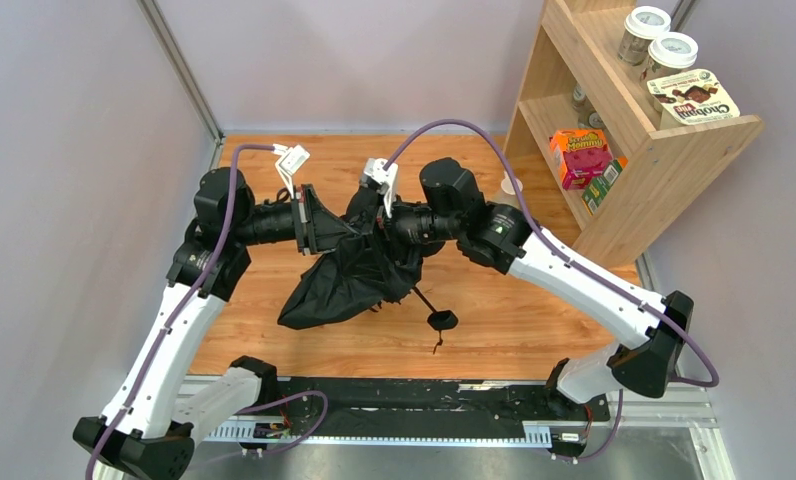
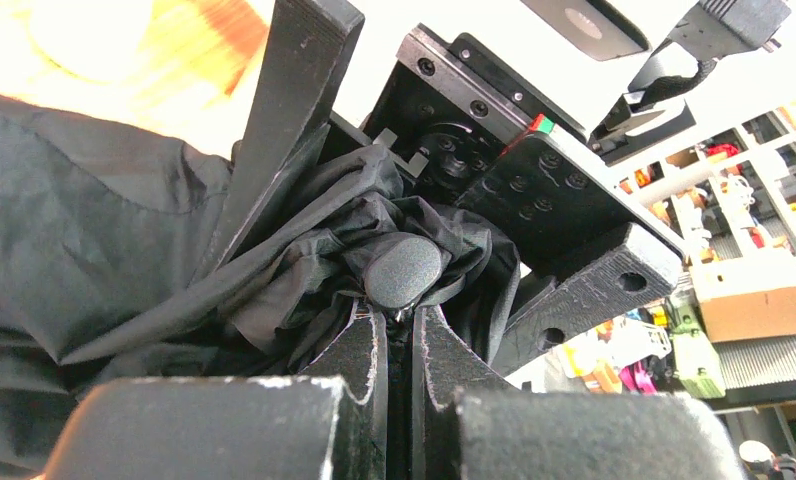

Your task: Put away the umbrella

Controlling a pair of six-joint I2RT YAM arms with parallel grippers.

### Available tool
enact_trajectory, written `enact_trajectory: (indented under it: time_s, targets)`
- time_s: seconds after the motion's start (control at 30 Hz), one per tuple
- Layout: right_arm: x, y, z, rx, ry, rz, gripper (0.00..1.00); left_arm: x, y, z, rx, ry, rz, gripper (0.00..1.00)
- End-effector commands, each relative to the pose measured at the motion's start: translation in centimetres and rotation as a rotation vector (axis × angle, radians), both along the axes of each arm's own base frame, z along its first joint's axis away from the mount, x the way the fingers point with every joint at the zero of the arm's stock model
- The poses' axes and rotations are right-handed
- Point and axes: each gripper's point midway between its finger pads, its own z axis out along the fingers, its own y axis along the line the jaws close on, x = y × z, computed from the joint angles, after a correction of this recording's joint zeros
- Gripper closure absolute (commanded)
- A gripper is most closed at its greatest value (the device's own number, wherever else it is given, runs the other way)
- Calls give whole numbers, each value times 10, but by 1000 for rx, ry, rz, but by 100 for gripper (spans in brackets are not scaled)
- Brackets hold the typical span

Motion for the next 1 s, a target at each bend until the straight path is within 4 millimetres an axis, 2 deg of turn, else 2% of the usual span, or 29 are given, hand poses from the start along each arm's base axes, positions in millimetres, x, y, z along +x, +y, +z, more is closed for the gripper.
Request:
enact_trajectory:
  time_s: [0.0,0.17,0.2,0.3,0.5,0.67,0.7,0.73,0.77,0.8,0.9,0.93,0.97]
  targets:
    - [-25,20,-15,7,69,123,12,-23,1,48,-92,-227,-76,100]
    - [-28,31,-26,-2,101,134,19,-29,3,50,-95,-248,-82,100]
    - [-28,33,-27,-6,112,131,28,-30,3,50,-95,-253,-82,100]
    - [-35,38,-20,20,130,165,44,-32,4,49,-92,-265,-79,100]
    - [-40,37,-12,57,125,160,99,-33,6,47,-83,-273,-68,100]
    - [-36,28,-6,88,91,102,100,-28,8,50,-66,-284,-21,100]
    - [-31,25,-8,87,84,66,100,-25,8,41,-38,-236,-7,80]
    - [-26,20,-8,87,76,21,100,-20,12,46,-13,-267,37,64]
    - [-21,15,-8,91,67,-8,100,-21,15,47,12,-244,57,30]
    - [-16,9,-10,89,66,-46,100,-15,19,46,38,-261,110,29]
    - [3,-9,-10,94,64,-155,100,-17,34,48,103,-262,219,28]
    - [11,-17,-11,89,66,-197,100,-6,43,47,142,-280,307,28]
    - [18,-25,-14,82,68,-233,100,-10,52,43,180,-258,350,28]
